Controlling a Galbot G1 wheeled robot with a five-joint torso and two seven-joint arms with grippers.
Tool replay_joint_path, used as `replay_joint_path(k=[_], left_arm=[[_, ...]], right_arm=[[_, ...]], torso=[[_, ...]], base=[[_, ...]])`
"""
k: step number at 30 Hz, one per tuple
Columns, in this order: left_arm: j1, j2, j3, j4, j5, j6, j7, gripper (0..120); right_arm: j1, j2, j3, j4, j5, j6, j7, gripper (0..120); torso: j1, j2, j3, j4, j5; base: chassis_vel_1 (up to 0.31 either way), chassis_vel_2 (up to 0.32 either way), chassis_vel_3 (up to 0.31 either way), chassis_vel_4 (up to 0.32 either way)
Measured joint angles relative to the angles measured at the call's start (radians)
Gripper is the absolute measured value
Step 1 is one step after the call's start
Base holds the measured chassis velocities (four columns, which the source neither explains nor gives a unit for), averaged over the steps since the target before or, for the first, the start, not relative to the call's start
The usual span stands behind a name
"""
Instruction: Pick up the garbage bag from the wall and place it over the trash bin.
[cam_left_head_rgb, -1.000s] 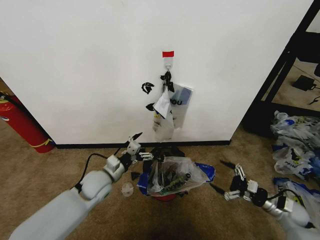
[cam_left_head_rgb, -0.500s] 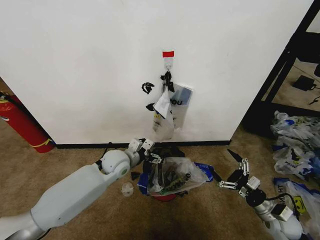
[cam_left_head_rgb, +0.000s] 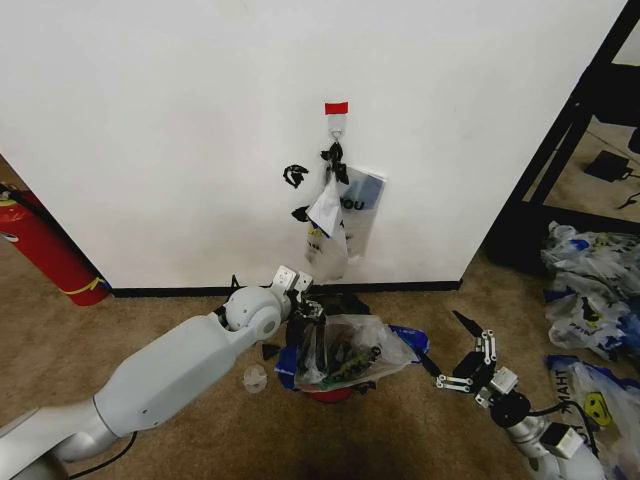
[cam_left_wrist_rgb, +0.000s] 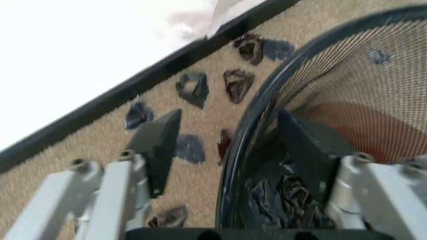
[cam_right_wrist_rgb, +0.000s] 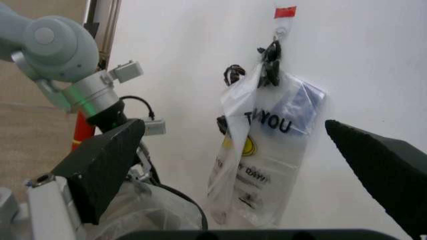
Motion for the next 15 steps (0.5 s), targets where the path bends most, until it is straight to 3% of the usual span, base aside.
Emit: replay_joint_path(k=[1,6,8,13,15], left_arm=[[0.000,0.000,0.000,0.000,0.000,0.000,0.000,56],[0.054,-0.003,-0.021,-0.020,-0.055,-0.006,-0.077,33],[0.065,0.003,-0.026,-0.032,-0.070,-0.007,-0.091,30],[0.137,0.011,-0.081,-0.100,-0.200,-0.009,-0.246,8],[0.149,0.011,-0.094,-0.111,-0.215,-0.010,-0.263,6]], right_arm=[[0.000,0.000,0.000,0.000,0.000,0.000,0.000,100],[0.014,0.008,-0.015,-0.005,-0.019,0.001,0.000,100],[0.017,0.010,-0.020,-0.006,-0.024,0.001,0.001,100],[0.033,0.019,-0.041,-0.015,-0.039,0.001,0.009,100],[0.035,0.019,-0.044,-0.015,-0.040,0.002,0.010,100]], torso=[[0.000,0.000,0.000,0.0000,0.0000],[0.000,0.000,0.000,0.0000,-0.0003],[0.000,0.000,0.000,0.0000,-0.0002],[0.000,0.000,0.000,-0.0002,-0.0002],[0.000,0.000,0.000,-0.0003,-0.0003]], base=[[0.000,0.000,0.000,0.000],[0.000,0.000,0.000,0.000],[0.000,0.000,0.000,0.000],[0.000,0.000,0.000,0.000],[0.000,0.000,0.000,0.000]])
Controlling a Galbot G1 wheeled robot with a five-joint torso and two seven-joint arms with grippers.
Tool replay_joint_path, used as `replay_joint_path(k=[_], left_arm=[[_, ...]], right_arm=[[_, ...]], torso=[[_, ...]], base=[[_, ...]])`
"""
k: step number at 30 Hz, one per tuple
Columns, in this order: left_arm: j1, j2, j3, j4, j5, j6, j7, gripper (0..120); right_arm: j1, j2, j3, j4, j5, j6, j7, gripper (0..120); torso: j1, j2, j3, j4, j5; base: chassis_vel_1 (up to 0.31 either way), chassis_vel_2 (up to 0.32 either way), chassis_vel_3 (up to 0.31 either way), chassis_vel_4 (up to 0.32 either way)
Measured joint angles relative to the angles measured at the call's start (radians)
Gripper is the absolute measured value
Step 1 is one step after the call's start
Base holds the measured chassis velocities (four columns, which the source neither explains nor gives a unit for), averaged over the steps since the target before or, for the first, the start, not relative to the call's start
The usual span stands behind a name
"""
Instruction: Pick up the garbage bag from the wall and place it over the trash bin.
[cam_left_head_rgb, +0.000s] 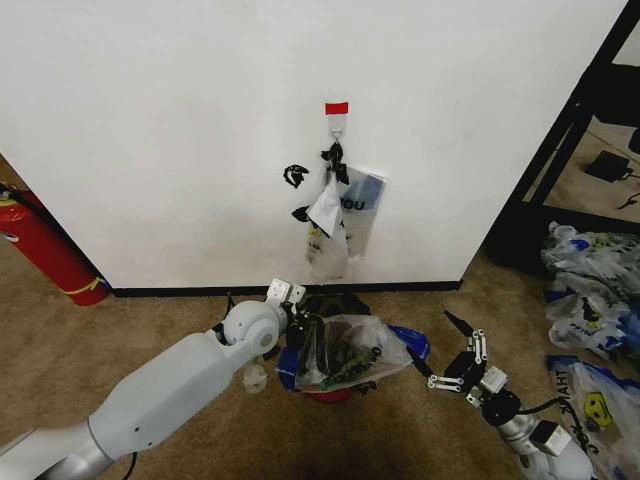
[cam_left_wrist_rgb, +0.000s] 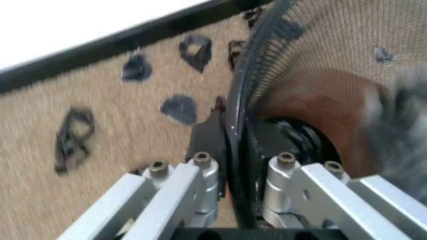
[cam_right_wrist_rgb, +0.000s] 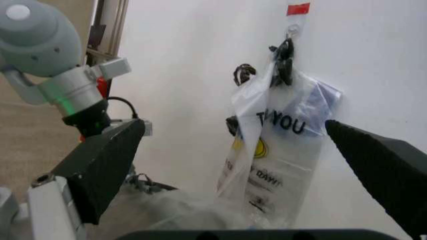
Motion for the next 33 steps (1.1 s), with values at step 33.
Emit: replay_joint_path(k=[33], left_arm=[[0.631,-0.250,-0.449,-0.291,0.004,-0.301,-0.344,4]], right_arm=[[0.120,0.001,-0.112,-0.115,-0.018,0.022,0.000,100]], torso=[[0.000,0.000,0.000,0.0000,0.0000]], base=[[0.000,0.000,0.000,0.000]])
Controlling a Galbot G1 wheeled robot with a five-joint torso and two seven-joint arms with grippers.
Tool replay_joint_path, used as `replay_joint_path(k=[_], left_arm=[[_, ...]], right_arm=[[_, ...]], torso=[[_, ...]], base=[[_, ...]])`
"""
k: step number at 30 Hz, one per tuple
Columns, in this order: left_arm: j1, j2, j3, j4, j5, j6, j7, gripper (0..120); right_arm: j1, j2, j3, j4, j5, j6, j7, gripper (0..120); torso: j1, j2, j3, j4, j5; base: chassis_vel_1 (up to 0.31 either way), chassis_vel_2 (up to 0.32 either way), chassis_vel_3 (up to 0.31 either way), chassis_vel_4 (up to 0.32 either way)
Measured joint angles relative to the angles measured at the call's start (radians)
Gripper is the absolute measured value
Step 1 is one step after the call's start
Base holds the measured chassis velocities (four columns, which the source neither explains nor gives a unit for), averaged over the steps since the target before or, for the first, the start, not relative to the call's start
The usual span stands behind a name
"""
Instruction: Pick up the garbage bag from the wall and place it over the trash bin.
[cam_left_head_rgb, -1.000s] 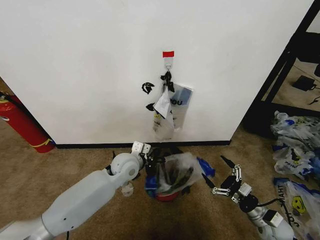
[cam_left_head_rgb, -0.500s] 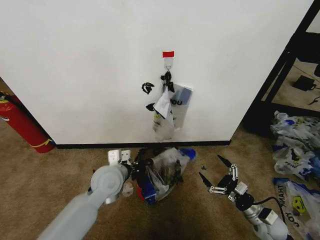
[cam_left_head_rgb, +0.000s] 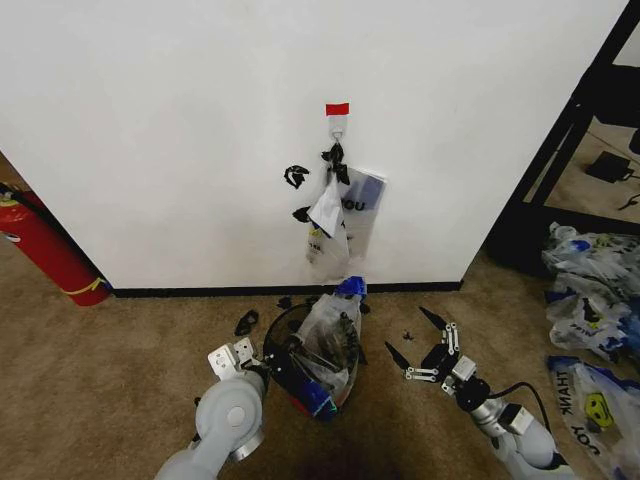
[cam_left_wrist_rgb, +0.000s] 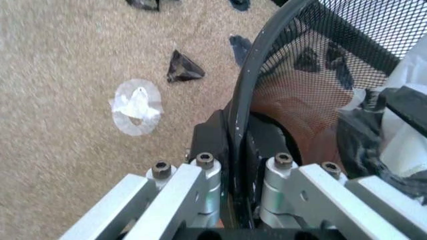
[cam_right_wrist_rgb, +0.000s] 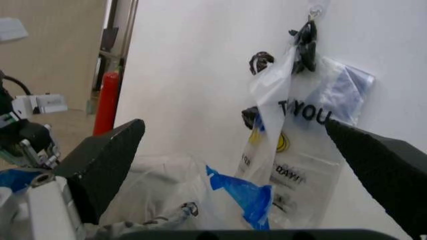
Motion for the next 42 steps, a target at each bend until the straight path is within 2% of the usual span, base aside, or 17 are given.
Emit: replay_joint_path(k=[2,6,7,11,14,16,19,20,25,27,29,33,37,42], left_arm=[[0.003,0.002,0.004,-0.009,0.018,0.001,0.005,5],[0.025,0.014,0.014,-0.077,0.066,0.004,0.036,22],[0.025,0.014,0.014,-0.077,0.066,0.004,0.036,22],[0.051,0.040,0.016,-0.147,0.121,0.013,0.057,41],[0.061,0.059,0.013,-0.166,0.187,0.009,0.075,47],[0.067,0.091,0.009,-0.175,0.298,-0.017,0.140,57],[0.068,0.163,0.034,-0.193,0.413,-0.039,0.312,71],[0.068,0.163,0.034,-0.193,0.413,-0.039,0.312,71],[0.013,0.279,0.102,-0.142,0.482,-0.003,0.532,90],[-0.020,0.305,0.121,-0.116,0.478,0.012,0.577,98],[-0.042,0.318,0.134,-0.099,0.470,0.026,0.593,98],[-0.155,0.337,0.188,-0.013,0.438,0.049,0.624,100],[-0.205,0.327,0.215,0.017,0.379,0.074,0.627,100],[-0.249,0.289,0.257,0.054,0.316,0.118,0.623,93]], right_arm=[[-0.001,-0.001,0.001,0.000,0.000,0.000,-0.001,100],[-0.005,-0.007,0.007,-0.004,0.001,0.000,-0.003,100],[-0.005,-0.007,0.007,-0.004,0.001,0.000,-0.003,100],[-0.007,-0.007,0.008,-0.012,0.003,0.000,-0.007,100],[-0.006,-0.003,0.008,-0.017,0.003,0.000,-0.011,100],[-0.004,0.001,0.007,-0.023,0.003,0.000,-0.015,100],[0.003,0.008,0.003,-0.038,-0.008,0.000,-0.018,100],[0.003,0.008,0.003,-0.038,-0.008,0.000,-0.018,100],[0.017,0.017,-0.012,-0.076,-0.045,0.000,-0.018,100],[0.026,0.019,-0.021,-0.090,-0.061,0.000,-0.018,100],[0.029,0.021,-0.023,-0.094,-0.067,0.000,-0.018,100],[0.027,0.029,-0.025,-0.098,-0.081,-0.001,-0.018,100],[0.018,0.034,-0.022,-0.104,-0.088,-0.001,-0.018,100],[0.009,0.037,-0.012,-0.108,-0.089,-0.001,-0.018,100]], torso=[[0.000,0.000,0.000,-0.0001,-0.0005],[0.000,0.000,0.000,0.0001,-0.0001],[0.000,0.000,0.000,0.0001,-0.0001],[0.000,0.000,0.000,0.0002,0.0000],[0.000,0.000,0.000,0.0002,0.0000],[0.000,0.000,0.000,0.0004,-0.0001],[0.000,0.000,0.000,0.0003,0.0001],[0.000,0.000,0.000,0.0003,0.0001],[0.000,0.000,0.000,0.0001,0.0000],[0.000,0.000,0.000,0.0001,0.0000],[0.000,0.000,0.000,0.0003,0.0000],[0.000,0.000,0.000,0.0001,-0.0002],[0.000,0.000,0.000,0.0001,0.0001],[0.000,0.000,0.000,0.0001,0.0000]], base=[[0.000,0.000,0.000,0.000],[0.000,0.000,0.000,0.000],[0.000,0.000,0.000,0.000],[0.000,0.000,0.000,0.000],[0.000,0.000,0.000,0.000],[0.000,0.000,0.000,0.000],[0.000,0.000,0.000,0.000],[0.000,0.000,0.000,0.000],[0.000,0.000,0.000,0.000],[0.000,0.000,0.000,0.000],[0.000,0.000,0.000,0.000],[0.000,0.000,0.000,0.000],[0.000,0.000,0.000,0.000],[0.000,0.000,0.000,0.000]])
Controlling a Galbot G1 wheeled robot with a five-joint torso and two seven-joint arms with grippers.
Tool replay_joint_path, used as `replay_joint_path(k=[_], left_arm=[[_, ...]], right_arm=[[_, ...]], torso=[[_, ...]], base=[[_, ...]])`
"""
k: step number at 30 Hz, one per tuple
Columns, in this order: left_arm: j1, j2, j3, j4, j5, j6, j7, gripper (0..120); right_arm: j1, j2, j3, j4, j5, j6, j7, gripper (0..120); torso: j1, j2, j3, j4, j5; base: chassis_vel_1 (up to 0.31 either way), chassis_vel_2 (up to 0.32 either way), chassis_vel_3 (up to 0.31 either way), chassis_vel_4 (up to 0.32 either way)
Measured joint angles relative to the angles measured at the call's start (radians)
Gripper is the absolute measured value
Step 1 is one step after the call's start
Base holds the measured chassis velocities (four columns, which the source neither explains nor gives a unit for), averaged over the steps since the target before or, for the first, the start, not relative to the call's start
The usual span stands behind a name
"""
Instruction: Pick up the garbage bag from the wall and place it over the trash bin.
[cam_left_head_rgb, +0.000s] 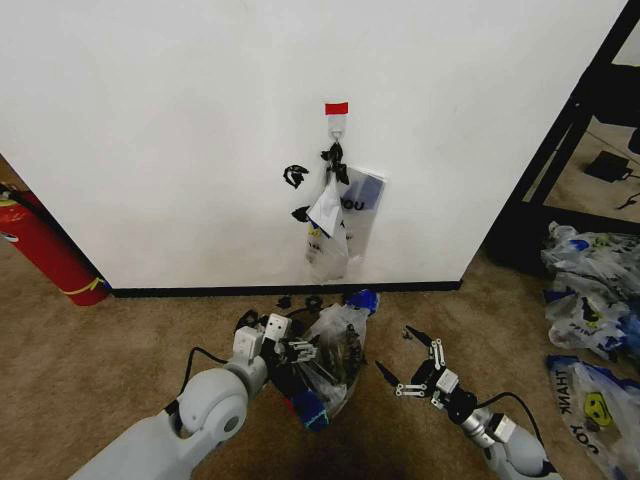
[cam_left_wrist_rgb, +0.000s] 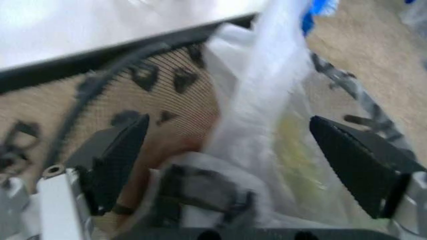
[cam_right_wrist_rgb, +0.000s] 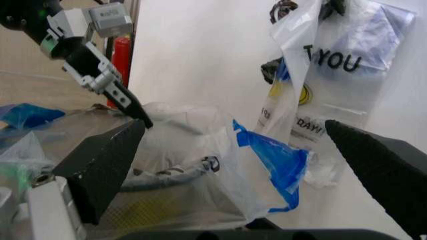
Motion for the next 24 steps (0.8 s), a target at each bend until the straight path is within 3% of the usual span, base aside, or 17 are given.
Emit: replay_joint_path(k=[12,24], left_arm=[[-0.004,-0.002,0.006,-0.005,-0.061,0.016,-0.001,48],[0.038,0.003,-0.023,-0.034,-0.099,-0.010,-0.064,8]], right_arm=[[0.013,0.010,-0.007,-0.035,0.000,0.000,0.005,100],[0.032,0.013,-0.069,-0.058,-0.014,-0.056,0.107,100]], torso=[[0.000,0.000,0.000,0.0002,0.0000],[0.000,0.000,0.000,0.0001,0.0000]], base=[[0.000,0.000,0.000,0.000],[0.000,0.000,0.000,0.000]])
